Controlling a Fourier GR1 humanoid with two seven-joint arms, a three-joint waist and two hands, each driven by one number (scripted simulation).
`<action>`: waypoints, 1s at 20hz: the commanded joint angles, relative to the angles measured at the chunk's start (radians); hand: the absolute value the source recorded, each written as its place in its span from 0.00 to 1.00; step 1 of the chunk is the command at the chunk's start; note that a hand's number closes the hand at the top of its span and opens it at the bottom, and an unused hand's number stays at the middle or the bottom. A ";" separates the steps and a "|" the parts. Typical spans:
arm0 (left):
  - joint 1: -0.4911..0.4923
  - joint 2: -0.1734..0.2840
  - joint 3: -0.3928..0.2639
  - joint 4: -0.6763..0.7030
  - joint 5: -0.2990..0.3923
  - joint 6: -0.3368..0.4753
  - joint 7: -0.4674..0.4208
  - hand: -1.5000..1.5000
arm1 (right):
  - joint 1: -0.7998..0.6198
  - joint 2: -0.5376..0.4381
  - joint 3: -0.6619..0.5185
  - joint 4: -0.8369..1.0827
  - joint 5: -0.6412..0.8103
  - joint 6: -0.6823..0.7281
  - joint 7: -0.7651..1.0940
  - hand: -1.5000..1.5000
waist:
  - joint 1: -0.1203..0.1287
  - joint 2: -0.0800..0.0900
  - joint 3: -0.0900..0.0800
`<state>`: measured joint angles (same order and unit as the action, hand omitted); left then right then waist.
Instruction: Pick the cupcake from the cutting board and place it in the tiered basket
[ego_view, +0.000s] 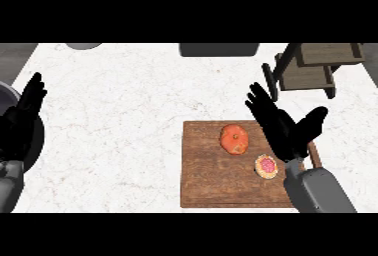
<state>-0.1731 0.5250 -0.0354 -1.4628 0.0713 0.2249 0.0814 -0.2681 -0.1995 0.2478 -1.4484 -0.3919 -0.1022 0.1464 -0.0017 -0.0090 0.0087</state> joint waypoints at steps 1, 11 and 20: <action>0.039 -0.047 0.003 -0.011 0.010 -0.004 0.008 0.50 | 0.011 -0.050 -0.038 -0.064 0.030 0.032 -0.047 1.00 | 0.001 0.007 -0.009; 0.242 -0.279 -0.134 0.047 0.036 0.056 -0.025 0.50 | 0.041 -0.196 -0.412 -0.029 0.077 -0.208 -0.186 0.00 | -0.018 0.007 -0.008; 0.246 -0.313 -0.138 0.051 0.000 0.082 -0.043 0.50 | 0.291 -0.419 -0.335 -0.371 0.078 0.070 0.002 0.00 | -0.023 0.003 -0.012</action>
<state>0.0754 0.2281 -0.1709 -1.4358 0.0713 0.3006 0.0202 -0.0420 -0.5157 -0.1434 -1.7231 -0.3512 -0.1059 0.0300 -0.0183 -0.0071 0.0019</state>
